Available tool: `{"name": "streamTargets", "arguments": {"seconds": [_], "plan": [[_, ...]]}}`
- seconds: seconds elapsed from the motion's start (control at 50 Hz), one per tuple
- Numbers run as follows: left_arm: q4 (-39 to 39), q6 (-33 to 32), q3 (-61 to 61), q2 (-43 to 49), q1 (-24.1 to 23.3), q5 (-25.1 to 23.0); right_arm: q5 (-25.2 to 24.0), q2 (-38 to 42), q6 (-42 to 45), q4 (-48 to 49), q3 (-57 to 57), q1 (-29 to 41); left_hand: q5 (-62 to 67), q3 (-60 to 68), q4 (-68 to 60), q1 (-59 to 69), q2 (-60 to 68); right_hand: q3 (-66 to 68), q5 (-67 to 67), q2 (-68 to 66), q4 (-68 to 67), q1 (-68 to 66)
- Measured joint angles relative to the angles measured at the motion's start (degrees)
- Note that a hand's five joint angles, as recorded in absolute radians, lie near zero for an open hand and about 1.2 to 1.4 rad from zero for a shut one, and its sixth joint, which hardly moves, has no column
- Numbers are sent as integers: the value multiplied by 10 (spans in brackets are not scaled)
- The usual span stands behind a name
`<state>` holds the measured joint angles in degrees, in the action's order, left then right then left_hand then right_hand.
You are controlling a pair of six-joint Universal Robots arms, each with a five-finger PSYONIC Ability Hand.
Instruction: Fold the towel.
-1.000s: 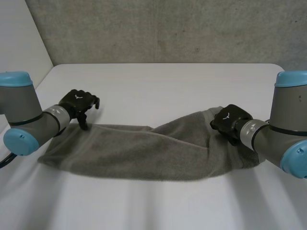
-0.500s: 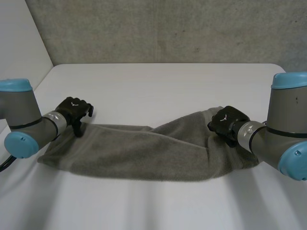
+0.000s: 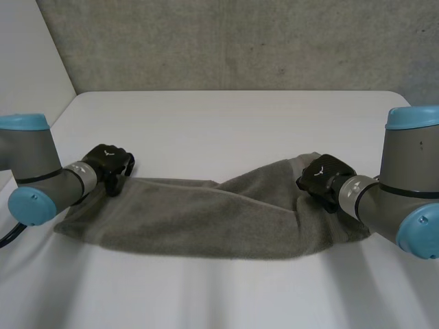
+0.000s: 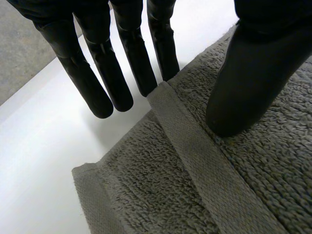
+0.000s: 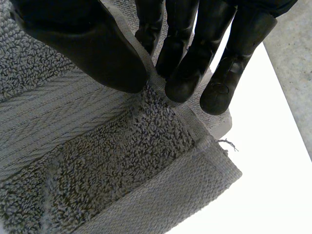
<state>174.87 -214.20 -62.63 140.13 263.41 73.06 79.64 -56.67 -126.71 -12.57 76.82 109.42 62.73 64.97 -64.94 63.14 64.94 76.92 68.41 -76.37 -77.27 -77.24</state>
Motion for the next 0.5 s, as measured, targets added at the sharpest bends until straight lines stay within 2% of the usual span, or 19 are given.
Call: {"name": "streamTargets", "arguments": {"seconds": [0.16, 0.44, 0.5], "plan": [[4, 0, -8, -18, 0, 8, 1, 0, 1, 0, 0, 1, 108, 96, -93, 97, 90, 0, 0, 0, 0, 0], [22, 1, -60, -77, -1, 9, 1, 0, 1, 0, -1, 1, 123, 106, -100, 118, 104, 0, 0, 0, 0, 0], [26, 2, -74, -85, -1, 9, 1, 0, 1, 0, -1, 1, 209, 196, -192, 203, 188, 0, 0, 0, 0, 0]]}}
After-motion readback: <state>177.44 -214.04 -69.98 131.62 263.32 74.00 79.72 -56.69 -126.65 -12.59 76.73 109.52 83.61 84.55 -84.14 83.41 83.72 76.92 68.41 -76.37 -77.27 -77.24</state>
